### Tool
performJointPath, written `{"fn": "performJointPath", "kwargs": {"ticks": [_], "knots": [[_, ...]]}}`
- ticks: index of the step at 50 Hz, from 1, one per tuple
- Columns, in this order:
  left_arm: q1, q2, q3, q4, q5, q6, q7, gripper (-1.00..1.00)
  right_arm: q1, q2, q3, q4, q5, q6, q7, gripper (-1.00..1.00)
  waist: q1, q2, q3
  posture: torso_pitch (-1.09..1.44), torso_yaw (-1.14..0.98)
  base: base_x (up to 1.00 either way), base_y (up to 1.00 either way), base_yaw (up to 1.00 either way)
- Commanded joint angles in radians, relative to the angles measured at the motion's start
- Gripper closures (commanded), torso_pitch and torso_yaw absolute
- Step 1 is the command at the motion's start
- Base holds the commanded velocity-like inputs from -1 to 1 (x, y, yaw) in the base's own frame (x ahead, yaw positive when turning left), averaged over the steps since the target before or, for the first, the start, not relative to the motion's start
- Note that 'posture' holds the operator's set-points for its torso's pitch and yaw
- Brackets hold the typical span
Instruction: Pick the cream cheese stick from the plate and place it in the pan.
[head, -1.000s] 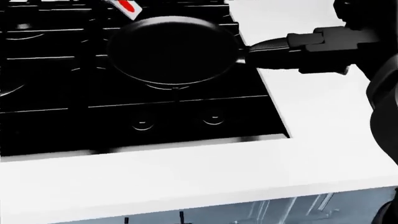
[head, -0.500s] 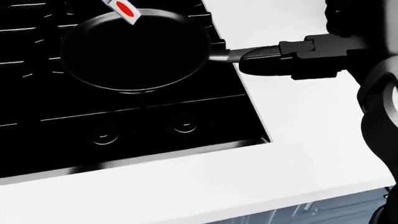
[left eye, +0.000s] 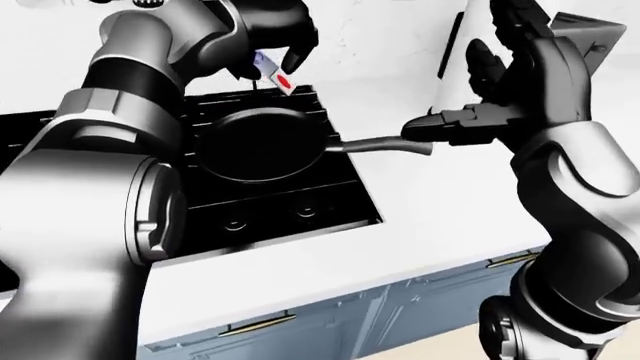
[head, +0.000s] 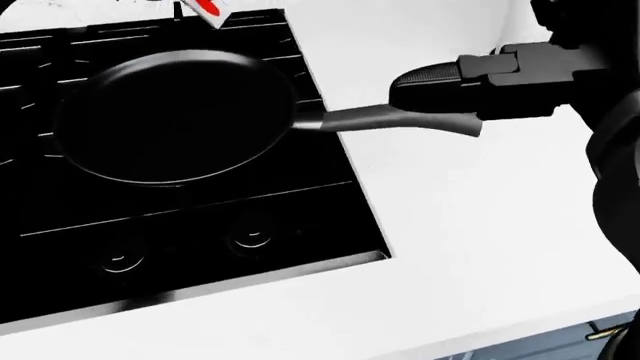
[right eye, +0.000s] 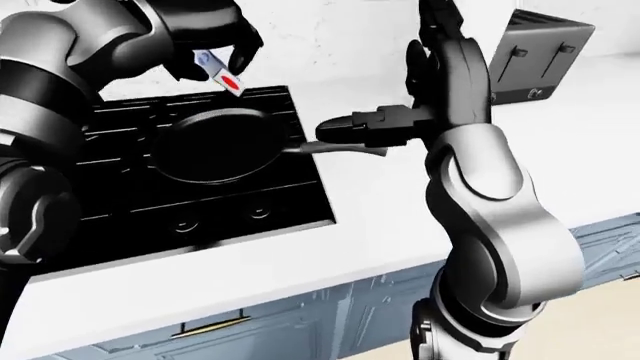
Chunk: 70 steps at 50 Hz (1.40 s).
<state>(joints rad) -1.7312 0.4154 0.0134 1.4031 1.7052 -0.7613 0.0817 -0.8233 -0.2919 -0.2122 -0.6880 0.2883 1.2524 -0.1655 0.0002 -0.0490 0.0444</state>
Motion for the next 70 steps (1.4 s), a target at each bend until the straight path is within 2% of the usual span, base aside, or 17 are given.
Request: {"fn": "performJointPath", "kwargs": {"ticks": [1,3,6,8,10,12,14,16,17,21,28,46,61,70], "knots": [[-0.032,0.012,0.009,-0.028,-0.020,0.016,0.019,1.00,-0.023,-0.004,-0.002,-0.009,-0.001,-0.021,-0.003,-1.00,0.003,-0.003,-0.024,0.00,0.00,0.13,0.00,0.00],[-0.032,0.012,0.009,-0.028,-0.021,0.016,0.018,1.00,-0.022,-0.005,-0.001,-0.009,-0.001,-0.022,-0.004,-1.00,0.005,-0.014,-0.021,0.00,0.00,0.13,0.00,0.00],[-0.034,0.013,0.009,-0.028,-0.021,0.016,0.017,1.00,-0.021,-0.005,0.002,-0.008,-0.001,-0.024,-0.005,-1.00,0.006,0.002,-0.023,0.00,0.00,0.13,0.00,0.00],[-0.032,0.013,0.009,-0.028,-0.022,0.015,0.019,1.00,-0.018,-0.006,0.006,-0.006,-0.002,-0.028,-0.006,-1.00,0.008,0.012,-0.015,0.00,0.00,0.10,0.00,0.00],[-0.032,0.015,0.009,-0.028,-0.023,0.016,0.018,1.00,-0.016,-0.010,0.013,0.000,-0.011,-0.026,-0.010,-1.00,0.001,0.011,0.005,0.00,0.00,0.00,0.00,0.00],[-0.031,0.016,0.010,-0.028,-0.024,0.016,0.016,1.00,-0.018,-0.009,0.016,0.000,-0.015,-0.021,-0.011,-1.00,-0.007,0.018,0.005,0.00,0.00,0.00,0.00,0.00],[-0.032,0.018,0.010,-0.028,-0.025,0.016,0.016,1.00,-0.016,-0.008,0.020,0.001,-0.017,-0.024,-0.008,-1.00,-0.018,0.036,-0.002,0.00,0.00,0.00,0.00,0.00],[-0.031,0.018,0.009,-0.028,-0.025,0.016,0.016,1.00,-0.010,-0.009,0.023,0.009,-0.025,-0.034,-0.006,-1.00,-0.027,0.077,-0.016,0.00,0.00,0.00,0.00,0.00],[-0.030,0.017,0.010,-0.028,-0.026,0.017,0.017,1.00,-0.012,-0.009,0.025,0.012,-0.029,-0.029,-0.006,-1.00,-0.032,0.067,-0.016,0.00,0.00,0.00,0.00,0.00],[-0.028,0.014,0.008,-0.028,-0.026,0.018,0.019,1.00,-0.018,-0.006,0.020,0.011,-0.034,-0.020,-0.003,-1.00,-0.026,0.051,-0.026,0.00,0.00,0.00,0.00,0.00],[-0.027,0.016,0.009,-0.028,-0.028,0.017,0.017,1.00,-0.018,-0.001,0.018,0.008,-0.036,-0.015,0.004,-1.00,-0.012,0.038,-0.024,0.00,0.00,0.00,0.00,0.00],[0.001,0.000,0.002,-0.027,-0.025,0.021,0.037,1.00,-0.019,0.006,0.018,0.002,-0.042,-0.011,0.011,-1.00,-0.007,0.043,-0.021,0.00,0.00,0.00,0.00,0.00],[0.041,-0.017,-0.006,-0.026,-0.016,0.021,0.059,1.00,-0.013,0.004,0.015,0.005,-0.047,-0.020,0.016,-1.00,-0.003,0.037,-0.021,0.00,0.00,0.00,0.00,0.00],[0.048,-0.019,-0.003,-0.026,-0.021,0.006,0.043,1.00,-0.020,0.001,0.007,0.007,-0.044,-0.013,0.016,-1.00,0.002,0.033,-0.024,0.00,0.00,0.00,0.00,0.00]]}}
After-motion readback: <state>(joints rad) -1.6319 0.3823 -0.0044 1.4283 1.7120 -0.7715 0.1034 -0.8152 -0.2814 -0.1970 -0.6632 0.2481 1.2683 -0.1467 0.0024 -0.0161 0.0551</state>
